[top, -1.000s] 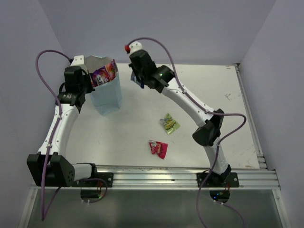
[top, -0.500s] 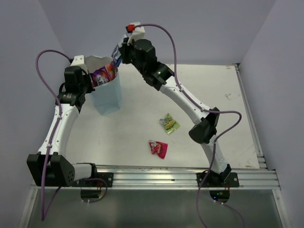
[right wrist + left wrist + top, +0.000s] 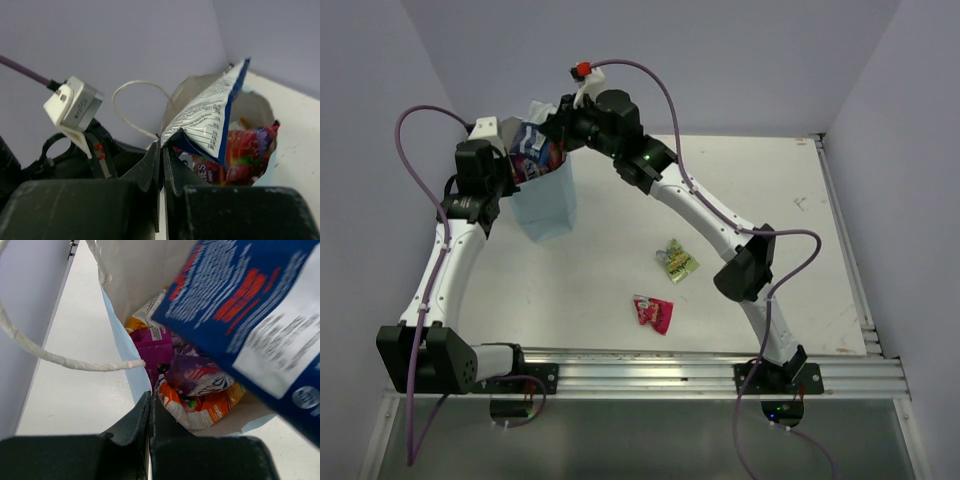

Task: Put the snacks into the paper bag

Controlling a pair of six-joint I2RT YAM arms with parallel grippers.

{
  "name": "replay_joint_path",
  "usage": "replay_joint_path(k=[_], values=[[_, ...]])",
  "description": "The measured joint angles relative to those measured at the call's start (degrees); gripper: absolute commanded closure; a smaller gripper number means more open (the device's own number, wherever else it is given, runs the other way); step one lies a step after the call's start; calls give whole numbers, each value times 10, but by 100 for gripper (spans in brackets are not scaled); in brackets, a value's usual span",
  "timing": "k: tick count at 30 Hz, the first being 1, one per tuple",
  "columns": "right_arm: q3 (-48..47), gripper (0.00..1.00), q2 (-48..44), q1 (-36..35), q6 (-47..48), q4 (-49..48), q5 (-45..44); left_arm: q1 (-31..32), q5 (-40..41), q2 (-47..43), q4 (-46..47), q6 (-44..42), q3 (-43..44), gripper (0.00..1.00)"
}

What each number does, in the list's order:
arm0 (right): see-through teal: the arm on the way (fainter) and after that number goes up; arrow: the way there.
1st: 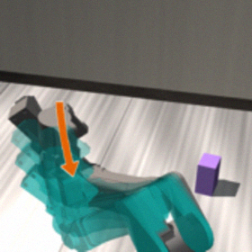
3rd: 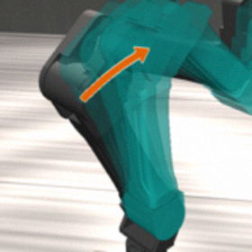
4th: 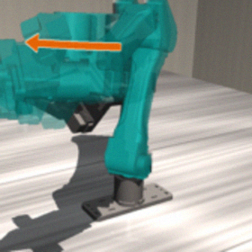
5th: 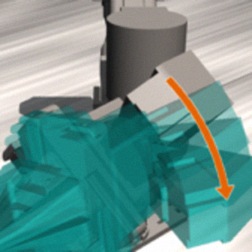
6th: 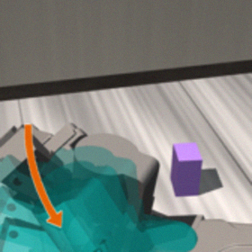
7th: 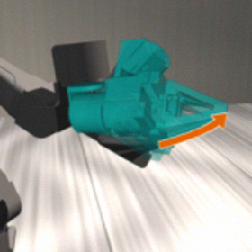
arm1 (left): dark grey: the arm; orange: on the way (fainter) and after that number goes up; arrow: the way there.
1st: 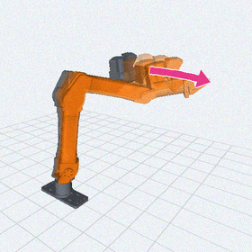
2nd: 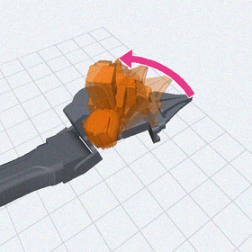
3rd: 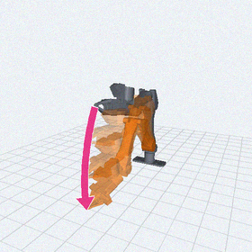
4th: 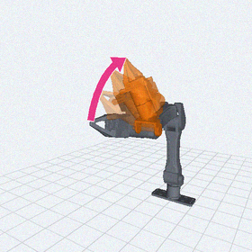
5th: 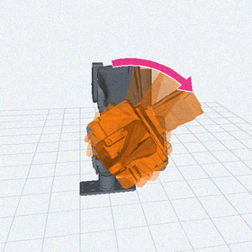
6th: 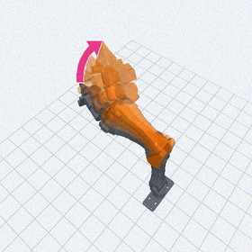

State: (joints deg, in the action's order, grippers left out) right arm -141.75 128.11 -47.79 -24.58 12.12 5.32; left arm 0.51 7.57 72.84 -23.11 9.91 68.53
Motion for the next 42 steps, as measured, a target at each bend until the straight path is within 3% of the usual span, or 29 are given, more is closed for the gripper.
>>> replay_joint_path(k=[13,27,42], values=[[-38,100,86,-7,-82,102,83,0,-3,-19,5,0,-19,100],[-91,97,89,-14,-113,107,-45,0,-4,-24,12,0,-25,100],[-67,96,125,-34,-73,110,-63,0,-6,-24,12,0,-25,100]])
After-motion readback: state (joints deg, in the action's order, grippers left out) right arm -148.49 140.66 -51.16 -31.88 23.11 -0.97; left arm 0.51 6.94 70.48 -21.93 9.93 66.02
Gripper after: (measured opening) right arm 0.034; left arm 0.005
